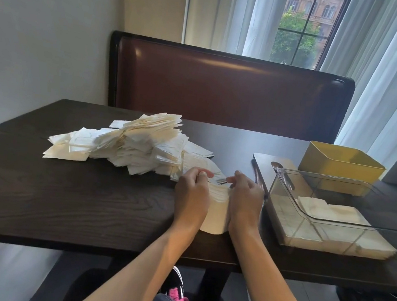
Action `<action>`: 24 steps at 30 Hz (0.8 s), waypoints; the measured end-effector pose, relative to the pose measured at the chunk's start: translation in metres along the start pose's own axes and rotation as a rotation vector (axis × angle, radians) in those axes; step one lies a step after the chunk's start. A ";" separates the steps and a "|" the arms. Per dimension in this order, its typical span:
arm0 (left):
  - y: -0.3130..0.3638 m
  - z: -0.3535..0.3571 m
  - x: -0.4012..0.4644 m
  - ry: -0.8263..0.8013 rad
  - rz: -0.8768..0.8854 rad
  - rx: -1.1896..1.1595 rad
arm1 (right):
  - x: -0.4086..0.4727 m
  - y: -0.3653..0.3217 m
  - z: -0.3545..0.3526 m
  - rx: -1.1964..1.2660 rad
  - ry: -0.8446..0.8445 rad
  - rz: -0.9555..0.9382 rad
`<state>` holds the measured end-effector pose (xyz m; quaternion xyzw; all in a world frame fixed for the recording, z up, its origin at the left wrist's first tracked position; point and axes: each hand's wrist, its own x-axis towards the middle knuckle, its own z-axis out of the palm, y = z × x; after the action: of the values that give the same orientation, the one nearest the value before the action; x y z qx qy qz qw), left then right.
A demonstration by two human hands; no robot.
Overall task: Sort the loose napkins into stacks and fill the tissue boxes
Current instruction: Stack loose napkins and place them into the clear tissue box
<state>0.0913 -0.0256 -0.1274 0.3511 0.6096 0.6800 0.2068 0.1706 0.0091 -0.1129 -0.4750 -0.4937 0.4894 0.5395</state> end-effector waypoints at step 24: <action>-0.005 -0.034 0.000 -0.321 0.146 0.363 | -0.001 0.005 -0.014 0.012 -0.185 0.057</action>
<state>0.0658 -0.0476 -0.1326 0.5292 0.6541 0.5078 0.1849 0.1837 0.0081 -0.1186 -0.4385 -0.5247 0.5492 0.4804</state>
